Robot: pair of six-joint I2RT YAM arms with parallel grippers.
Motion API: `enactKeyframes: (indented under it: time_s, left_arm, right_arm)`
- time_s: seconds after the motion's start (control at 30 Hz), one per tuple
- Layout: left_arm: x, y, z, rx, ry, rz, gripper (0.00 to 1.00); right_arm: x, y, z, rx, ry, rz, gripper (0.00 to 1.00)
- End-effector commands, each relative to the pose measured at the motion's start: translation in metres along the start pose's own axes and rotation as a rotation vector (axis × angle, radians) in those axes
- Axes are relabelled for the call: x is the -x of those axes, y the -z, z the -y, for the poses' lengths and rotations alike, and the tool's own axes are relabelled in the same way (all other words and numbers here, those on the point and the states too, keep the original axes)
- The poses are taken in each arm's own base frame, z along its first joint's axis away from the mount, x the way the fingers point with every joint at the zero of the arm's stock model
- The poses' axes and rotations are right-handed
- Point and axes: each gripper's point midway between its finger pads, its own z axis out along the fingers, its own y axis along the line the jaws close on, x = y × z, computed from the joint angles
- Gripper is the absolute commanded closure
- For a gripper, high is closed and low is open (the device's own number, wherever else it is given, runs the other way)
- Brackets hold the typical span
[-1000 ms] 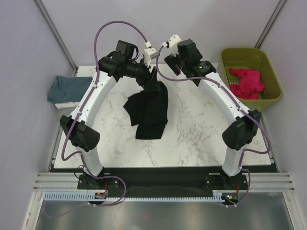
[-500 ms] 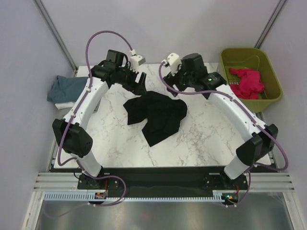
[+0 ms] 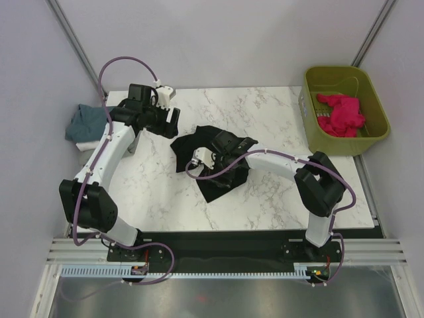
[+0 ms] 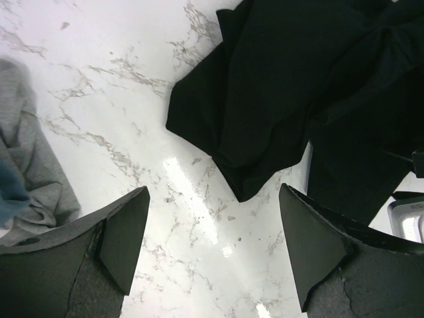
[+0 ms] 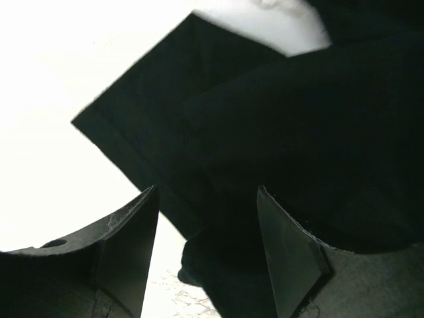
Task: Fold and stack the t-shirts
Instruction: Flatten the tshirt out
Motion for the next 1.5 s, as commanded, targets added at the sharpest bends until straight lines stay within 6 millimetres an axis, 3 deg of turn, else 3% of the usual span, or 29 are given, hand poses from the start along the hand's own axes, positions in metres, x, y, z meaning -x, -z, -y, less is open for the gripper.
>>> enactKeyframes:
  time_s: [0.0,0.27,0.43,0.57,0.6,0.7,0.8,0.87,1.0,1.1,1.13,1.17,1.3,1.37,1.47]
  left_arm:
    - [0.018,0.017,-0.009,0.058,-0.001,0.096,0.13]
    - [0.016,0.015,-0.01,0.06,0.015,0.099,0.13]
    - [0.018,0.015,-0.01,0.057,0.022,0.103,0.13]
    - [0.018,0.015,-0.011,0.061,0.023,0.105,0.13]
    - [0.018,0.015,-0.011,0.061,0.023,0.105,0.13]
    - [0.018,0.014,-0.012,0.061,0.032,0.105,0.13]
    - [0.018,0.012,-0.012,0.056,0.035,0.103,0.13]
    - [0.018,0.014,-0.013,0.061,0.027,0.106,0.13]
    - [0.01,0.009,-0.013,0.057,0.021,0.082,0.13]
    - [-0.001,0.0,-0.017,0.057,0.036,0.048,0.13]
    - [0.0,-0.001,-0.018,0.059,0.038,0.047,0.13]
    - [0.0,-0.001,-0.02,0.061,0.04,0.047,0.13]
    - [0.016,0.002,-0.02,0.04,0.101,0.095,0.14]
    - [0.019,0.005,-0.021,0.045,0.098,0.105,0.14]
    - [0.018,0.008,-0.022,0.056,0.092,0.105,0.13]
  right_arm:
    - [0.027,0.016,0.005,-0.064,0.147,0.119,0.31]
    - [0.023,-0.005,0.012,-0.129,0.187,0.089,0.33]
    - [0.022,-0.017,0.015,-0.144,0.191,0.06,0.53]
    - [0.026,-0.014,0.02,-0.162,0.188,0.062,0.72]
    - [0.025,-0.013,0.02,-0.164,0.188,0.062,0.83]
    - [0.025,-0.011,0.021,-0.173,0.189,0.059,1.0]
    - [0.031,-0.002,0.027,-0.207,0.19,0.069,1.0]
    - [0.042,0.019,0.036,-0.26,0.19,0.088,1.0]
    - [0.091,0.093,0.068,-0.39,0.193,0.21,1.0]
    - [0.102,0.13,0.079,-0.427,0.179,0.241,0.96]
    - [0.1,0.131,0.078,-0.417,0.174,0.238,0.81]
    - [0.095,0.123,0.07,-0.371,0.184,0.23,0.5]
    - [0.056,0.077,0.039,-0.209,0.194,0.144,0.4]
    - [0.033,0.052,0.028,-0.165,0.196,0.095,0.4]
    - [0.017,0.027,0.017,-0.109,0.223,0.099,0.45]
